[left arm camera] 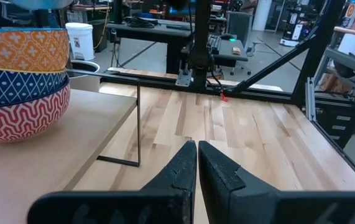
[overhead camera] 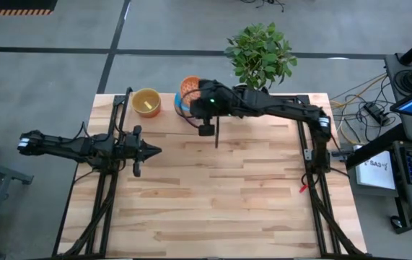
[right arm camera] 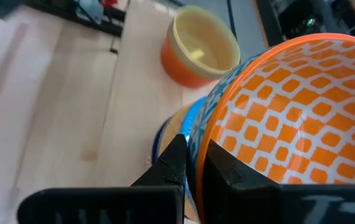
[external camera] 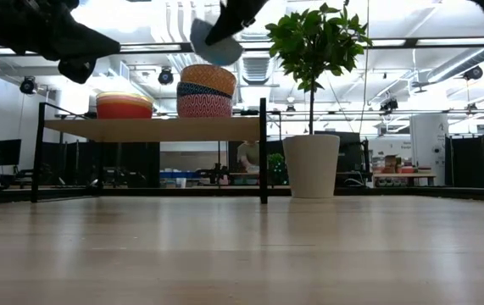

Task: Place and stack bowls onto a shelf
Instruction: Stack the blue bowl on the orange bowl on the shelf

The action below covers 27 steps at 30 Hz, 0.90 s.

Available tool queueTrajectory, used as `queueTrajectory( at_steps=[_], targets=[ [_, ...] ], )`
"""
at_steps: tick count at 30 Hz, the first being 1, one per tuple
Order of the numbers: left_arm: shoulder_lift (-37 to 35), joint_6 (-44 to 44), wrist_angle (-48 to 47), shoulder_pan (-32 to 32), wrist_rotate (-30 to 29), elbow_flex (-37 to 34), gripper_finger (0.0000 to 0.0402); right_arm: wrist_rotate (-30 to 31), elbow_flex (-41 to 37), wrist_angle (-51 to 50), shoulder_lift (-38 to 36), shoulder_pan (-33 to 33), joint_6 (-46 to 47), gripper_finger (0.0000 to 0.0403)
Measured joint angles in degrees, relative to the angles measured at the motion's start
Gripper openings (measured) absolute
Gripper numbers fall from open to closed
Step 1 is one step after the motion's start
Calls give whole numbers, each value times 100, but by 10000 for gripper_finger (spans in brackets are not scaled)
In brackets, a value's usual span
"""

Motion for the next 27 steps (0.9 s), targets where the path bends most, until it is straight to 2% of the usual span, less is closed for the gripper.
queueTrajectory(
  at_steps=[5,11,27],
  targets=[
    [2,57,-15,0,0,0,0,0,462,-276,408,-156,8,15],
    [0,63,-22,0,0,0,0,-11,650,-376,690,-236,9,41],
    [0,63,-24,0,0,0,0,-348,653,-608,751,-359,118,54]
  ],
)
